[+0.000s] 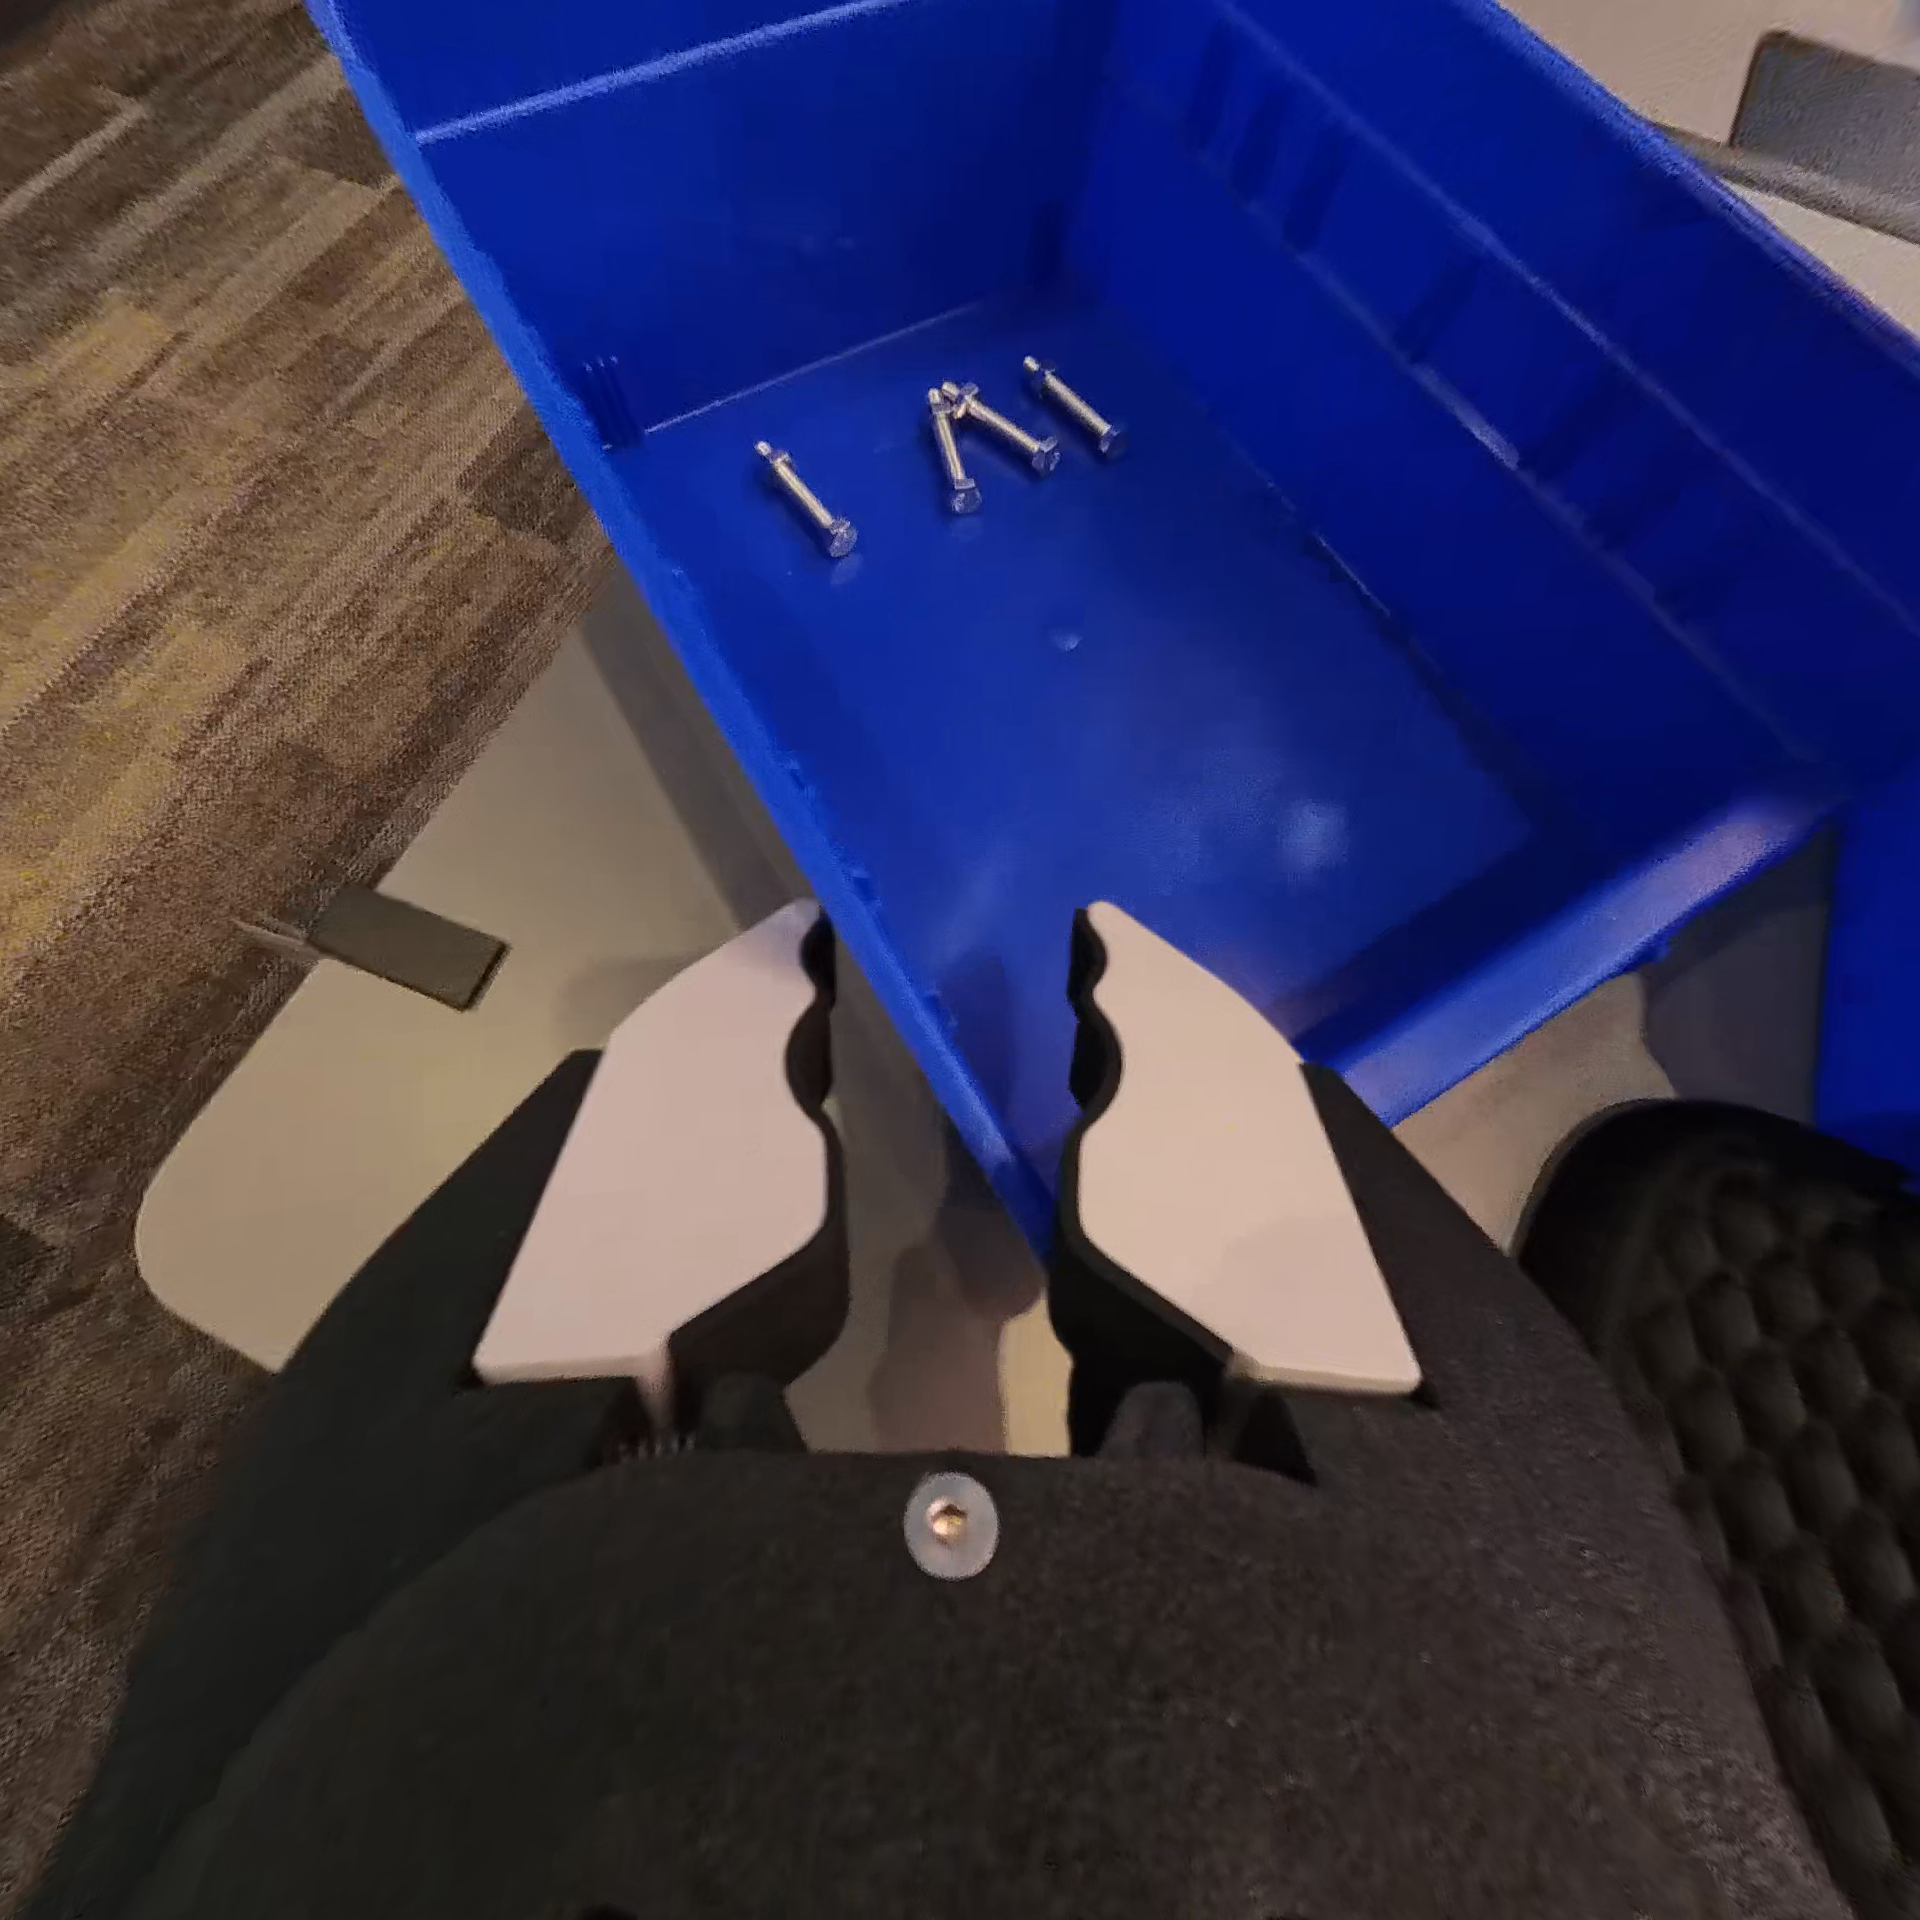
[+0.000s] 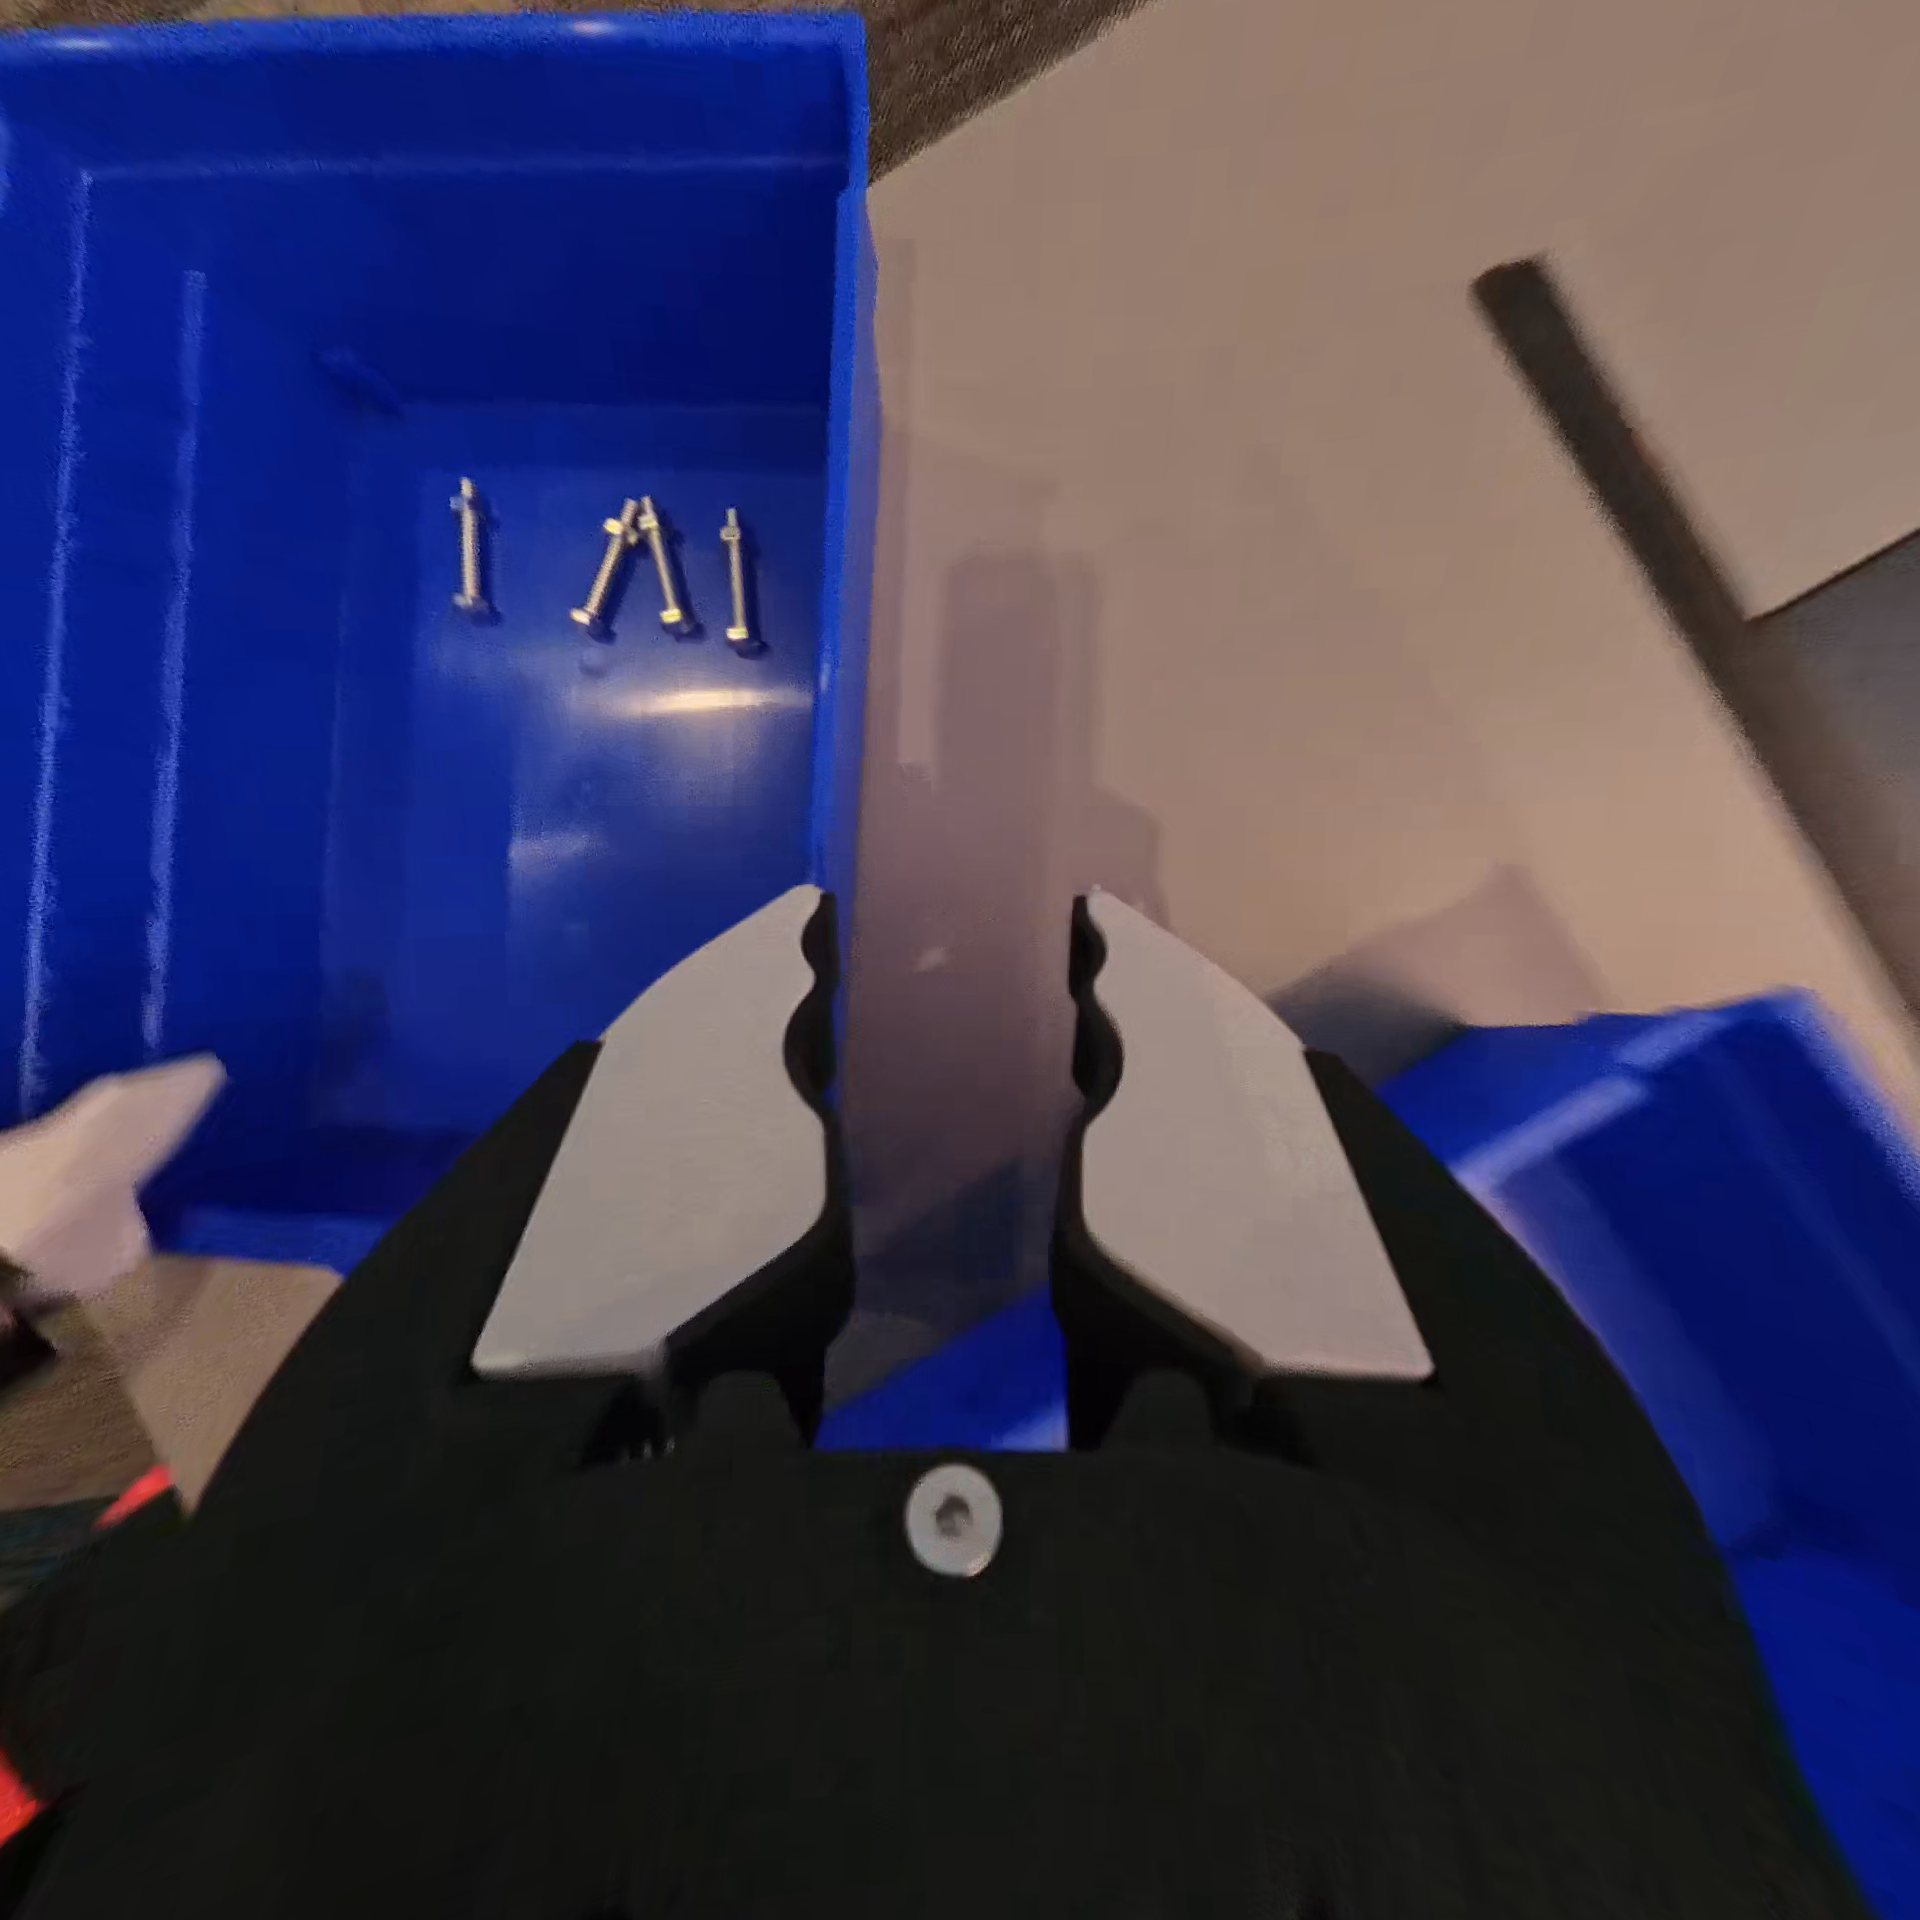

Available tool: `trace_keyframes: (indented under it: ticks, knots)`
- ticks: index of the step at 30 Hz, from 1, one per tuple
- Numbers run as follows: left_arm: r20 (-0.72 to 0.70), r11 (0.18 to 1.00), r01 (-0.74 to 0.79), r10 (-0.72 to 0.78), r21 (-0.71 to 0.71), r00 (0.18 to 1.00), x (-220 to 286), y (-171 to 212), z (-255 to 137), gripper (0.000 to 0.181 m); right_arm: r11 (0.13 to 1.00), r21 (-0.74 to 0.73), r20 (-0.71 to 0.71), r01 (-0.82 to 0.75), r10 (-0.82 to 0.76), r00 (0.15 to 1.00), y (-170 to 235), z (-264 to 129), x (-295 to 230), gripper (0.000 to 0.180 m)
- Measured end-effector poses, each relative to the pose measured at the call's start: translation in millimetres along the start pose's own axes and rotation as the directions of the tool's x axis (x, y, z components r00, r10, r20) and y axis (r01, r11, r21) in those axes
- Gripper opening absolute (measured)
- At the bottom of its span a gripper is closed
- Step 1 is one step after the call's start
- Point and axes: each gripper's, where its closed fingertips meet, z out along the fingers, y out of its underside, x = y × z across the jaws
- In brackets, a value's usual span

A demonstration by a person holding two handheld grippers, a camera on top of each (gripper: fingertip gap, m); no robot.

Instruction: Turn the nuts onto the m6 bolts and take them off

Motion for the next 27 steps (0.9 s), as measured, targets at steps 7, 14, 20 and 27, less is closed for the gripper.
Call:
trace_keyframes:
  ticks: [7, 14, 20, 27]
  knots:
    - [-0.031, 0.988, -0.146, 0.144, -0.047, 0.989, -26, -20, 27, 0.027, 0.992, 0.105, -0.177, 0.065, -0.046, 0.983, 52, -121, 80, 0.047]
    - [-0.137, 0.933, -0.353, 0.341, -0.075, 0.930, -45, -59, 80, 0.010, 0.933, 0.156, -0.151, -0.324, 0.347, 0.926, 163, -176, 161, 0.056]
    - [-0.242, 0.878, -0.478, 0.456, -0.038, 0.857, -33, -84, 114, 0.011, 0.864, 0.115, -0.120, -0.491, 0.503, 0.856, 216, -154, 152, 0.059]
    - [-0.356, 0.888, -0.460, 0.425, -0.016, 0.832, -27, -89, 128, 0.007, 0.824, 0.021, -0.234, -0.566, 0.554, 0.799, 244, -111, 133, 0.055]
